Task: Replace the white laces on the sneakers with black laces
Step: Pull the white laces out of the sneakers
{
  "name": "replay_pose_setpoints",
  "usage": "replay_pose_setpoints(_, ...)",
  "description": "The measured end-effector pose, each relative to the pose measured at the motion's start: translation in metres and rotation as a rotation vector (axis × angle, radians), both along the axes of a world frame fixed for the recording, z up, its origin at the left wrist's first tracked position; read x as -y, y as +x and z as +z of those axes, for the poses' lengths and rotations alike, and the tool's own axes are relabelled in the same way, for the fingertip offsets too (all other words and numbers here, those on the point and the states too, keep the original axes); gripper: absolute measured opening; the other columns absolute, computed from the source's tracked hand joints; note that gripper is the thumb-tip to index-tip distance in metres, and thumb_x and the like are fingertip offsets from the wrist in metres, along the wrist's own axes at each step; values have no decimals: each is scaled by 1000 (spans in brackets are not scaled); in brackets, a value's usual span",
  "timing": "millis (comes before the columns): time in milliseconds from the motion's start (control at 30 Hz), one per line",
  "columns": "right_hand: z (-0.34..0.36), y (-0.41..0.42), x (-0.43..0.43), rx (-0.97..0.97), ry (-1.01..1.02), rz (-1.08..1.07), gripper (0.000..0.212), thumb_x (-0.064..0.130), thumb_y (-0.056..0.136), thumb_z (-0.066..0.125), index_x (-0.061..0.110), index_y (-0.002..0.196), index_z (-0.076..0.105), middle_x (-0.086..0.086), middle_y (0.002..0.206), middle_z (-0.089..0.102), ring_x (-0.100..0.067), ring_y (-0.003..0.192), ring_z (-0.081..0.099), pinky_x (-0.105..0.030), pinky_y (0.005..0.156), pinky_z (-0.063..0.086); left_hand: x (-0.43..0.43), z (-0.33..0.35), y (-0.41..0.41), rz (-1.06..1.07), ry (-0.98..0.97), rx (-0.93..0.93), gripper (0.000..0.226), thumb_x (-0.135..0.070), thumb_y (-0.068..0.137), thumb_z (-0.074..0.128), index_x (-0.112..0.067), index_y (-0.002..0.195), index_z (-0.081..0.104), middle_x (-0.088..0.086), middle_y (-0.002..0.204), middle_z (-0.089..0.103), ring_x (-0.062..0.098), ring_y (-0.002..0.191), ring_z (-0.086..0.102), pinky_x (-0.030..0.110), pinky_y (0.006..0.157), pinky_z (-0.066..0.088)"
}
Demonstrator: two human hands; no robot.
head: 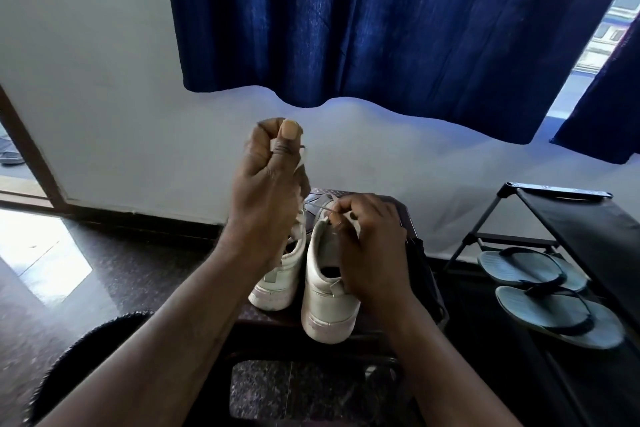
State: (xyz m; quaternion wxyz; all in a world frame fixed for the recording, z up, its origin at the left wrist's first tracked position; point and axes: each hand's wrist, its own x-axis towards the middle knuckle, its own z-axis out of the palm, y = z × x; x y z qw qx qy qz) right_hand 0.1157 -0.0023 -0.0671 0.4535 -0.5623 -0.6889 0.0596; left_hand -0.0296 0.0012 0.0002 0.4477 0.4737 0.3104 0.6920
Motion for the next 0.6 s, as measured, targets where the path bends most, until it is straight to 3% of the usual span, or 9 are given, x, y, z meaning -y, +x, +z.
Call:
replay_pose_setpoints(67, 6, -1, 3, -38, 71, 6, 13, 26, 96, 61, 38, 92, 56, 24, 95, 57, -13, 101, 52, -53, 90, 46, -6, -6, -8, 104, 9, -224, 22, -40, 110, 47, -19, 104, 53, -12, 64, 42, 12, 55, 33, 39, 50, 31)
replay_pose_setpoints(200, 16, -3, 10, -95, 241, 55, 10, 25, 95, 60, 30, 103, 61, 22, 90, 61, -14, 91, 58, -53, 80, 49, -14, -23, -21, 287, 177, -896, 35, -54, 104, 47, -21, 99, 60, -11, 79, 56, 14, 68, 53, 42, 63, 49)
replay_pose_setpoints(300, 19, 0, 10, -189, 261, 62, 22, 24, 92, 61, 33, 111, 54, 17, 91, 64, -18, 89, 66, -55, 80, 53, -14, -36, -22, 215, 279, -1116, 47, -59, 101, 38, -18, 102, 61, -3, 94, 49, 19, 77, 54, 40, 71, 49)
replay_pose_setpoints(400, 19, 3, 9, -194, 248, 81, 26, 21, 94, 66, 33, 113, 53, 15, 92, 65, -18, 89, 68, -53, 80, 55, -15, -42, -19, 190, 323, -1136, 45, -55, 103, 38, -15, 102, 59, -1, 98, 46, 18, 76, 52, 41, 72, 48)
replay_pose_setpoints(467, 19, 4, 7, -210, 208, 107, 27, 21, 94, 68, 34, 112, 54, 14, 93, 67, -16, 90, 68, -49, 78, 56, -14, -39, -16, 213, 330, -1027, 39, -49, 104, 40, -14, 100, 59, -2, 100, 51, 17, 81, 55, 41, 72, 48)
replay_pose_setpoints(533, 16, 4, 6, -154, 134, 127, 25, 21, 94, 70, 36, 108, 56, 19, 93, 66, -10, 91, 65, -47, 80, 54, -12, -30, -11, 206, 244, -804, 33, -44, 107, 42, -16, 98, 59, -7, 94, 60, 13, 75, 57, 38, 63, 47)
replay_pose_setpoints(600, 10, 3, 4, -48, 29, 112, 24, 23, 94, 71, 42, 100, 57, 28, 88, 62, -8, 94, 60, -49, 87, 52, -6, -17, -3, 81, 110, -451, 27, -33, 111, 43, -18, 93, 55, -6, 83, 66, 9, 60, 52, 27, 52, 44)
